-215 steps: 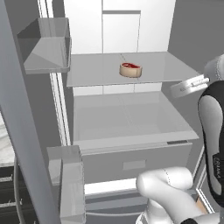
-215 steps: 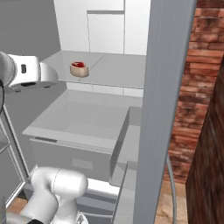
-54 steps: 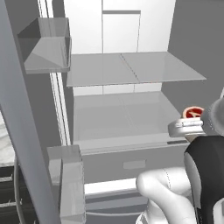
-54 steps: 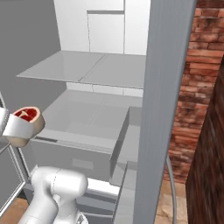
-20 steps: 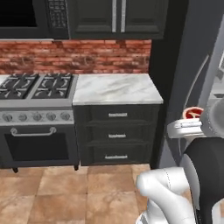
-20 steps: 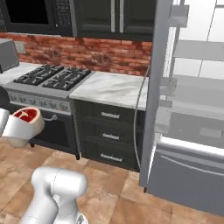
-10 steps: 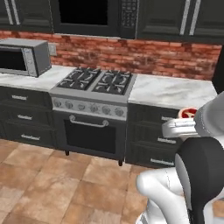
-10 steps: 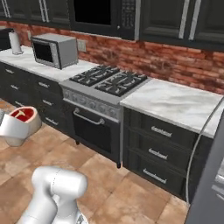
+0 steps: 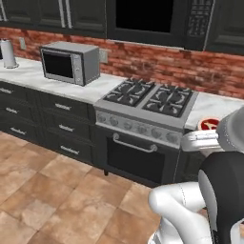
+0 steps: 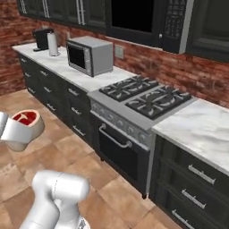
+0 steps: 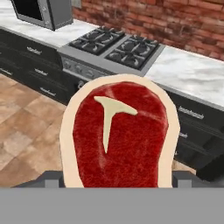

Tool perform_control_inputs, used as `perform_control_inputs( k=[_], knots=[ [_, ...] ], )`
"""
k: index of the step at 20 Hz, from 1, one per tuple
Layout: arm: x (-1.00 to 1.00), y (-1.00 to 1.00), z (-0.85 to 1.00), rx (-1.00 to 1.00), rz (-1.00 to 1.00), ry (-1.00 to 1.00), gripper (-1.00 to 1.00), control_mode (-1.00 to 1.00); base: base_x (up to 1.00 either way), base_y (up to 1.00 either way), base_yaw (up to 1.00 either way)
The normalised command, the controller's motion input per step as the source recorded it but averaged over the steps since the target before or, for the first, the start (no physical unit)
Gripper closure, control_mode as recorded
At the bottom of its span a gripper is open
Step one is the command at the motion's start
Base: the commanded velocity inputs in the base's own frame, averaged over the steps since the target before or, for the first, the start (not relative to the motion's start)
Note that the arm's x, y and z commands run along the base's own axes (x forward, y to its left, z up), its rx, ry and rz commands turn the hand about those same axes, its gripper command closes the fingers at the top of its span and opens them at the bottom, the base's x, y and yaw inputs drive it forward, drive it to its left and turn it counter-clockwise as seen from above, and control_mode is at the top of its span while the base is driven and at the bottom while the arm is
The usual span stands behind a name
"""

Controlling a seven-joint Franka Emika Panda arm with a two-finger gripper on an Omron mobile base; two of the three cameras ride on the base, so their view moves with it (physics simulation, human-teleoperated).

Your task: Gather the sweet potato and corn from the fridge and place them on a tray on the dining counter. Then gather the fish and steak from the fridge and place them on the other tray.

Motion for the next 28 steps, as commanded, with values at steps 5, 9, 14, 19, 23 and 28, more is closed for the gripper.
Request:
perform_control_inputs(
  k=[5, 9, 14, 19, 23, 28],
  knots=[
    [0.00, 0.00, 0.00, 0.00, 0.00, 0.00, 1.00, 1.00, 1.00, 0.28, 0.20],
    [0.00, 0.00, 0.00, 0.00, 0.00, 0.00, 1.00, 1.00, 0.99, 0.31, 0.26],
    [0.00, 0.00, 0.00, 0.00, 0.00, 0.00, 1.00, 1.00, 0.75, 0.22, 0.47],
    [0.00, 0.00, 0.00, 0.00, 0.00, 0.00, 1.00, 1.00, 0.63, 0.14, 0.53],
    [0.00, 0.00, 0.00, 0.00, 0.00, 0.00, 1.00, 1.00, 0.66, 0.12, 0.53],
    [0.00, 0.00, 0.00, 0.00, 0.00, 0.00, 1.00, 1.00, 0.87, 0.02, 0.48]
  ],
)
